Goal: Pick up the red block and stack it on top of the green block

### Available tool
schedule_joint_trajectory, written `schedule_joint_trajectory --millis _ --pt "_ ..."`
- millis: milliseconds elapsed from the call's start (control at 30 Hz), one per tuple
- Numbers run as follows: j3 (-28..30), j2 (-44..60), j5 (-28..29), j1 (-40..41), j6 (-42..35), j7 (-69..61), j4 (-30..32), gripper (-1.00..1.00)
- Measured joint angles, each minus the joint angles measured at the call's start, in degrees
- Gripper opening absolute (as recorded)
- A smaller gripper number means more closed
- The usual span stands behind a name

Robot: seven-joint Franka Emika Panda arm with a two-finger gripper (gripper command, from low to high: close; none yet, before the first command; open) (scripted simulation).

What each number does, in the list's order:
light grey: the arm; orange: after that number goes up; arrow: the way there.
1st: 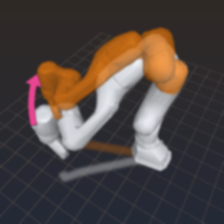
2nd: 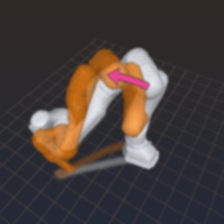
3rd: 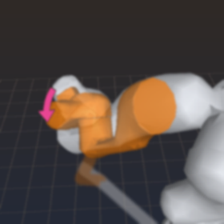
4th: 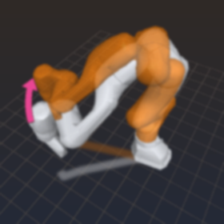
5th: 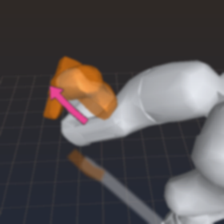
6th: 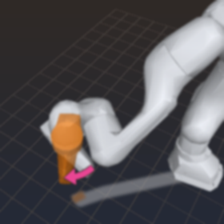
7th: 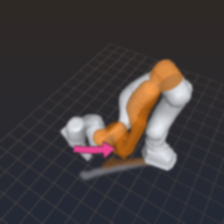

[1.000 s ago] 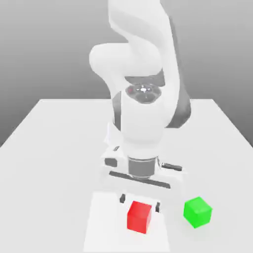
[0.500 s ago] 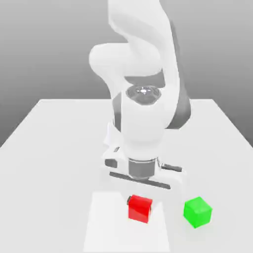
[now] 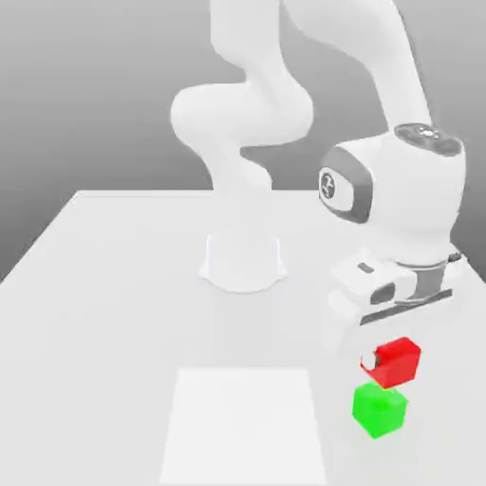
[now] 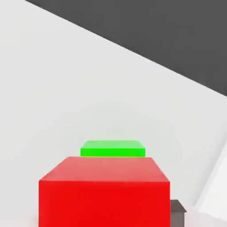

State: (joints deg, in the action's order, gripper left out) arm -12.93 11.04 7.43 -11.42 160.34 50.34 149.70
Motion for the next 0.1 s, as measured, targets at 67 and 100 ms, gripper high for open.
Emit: schedule_joint_trajectory --millis 67,100 --pt "0.00 0.00 0.00 0.00 0.00 0.00 0.00 1.00" --pt "0.00 0.00 0.00 0.00 0.00 0.00 0.00 1.00"
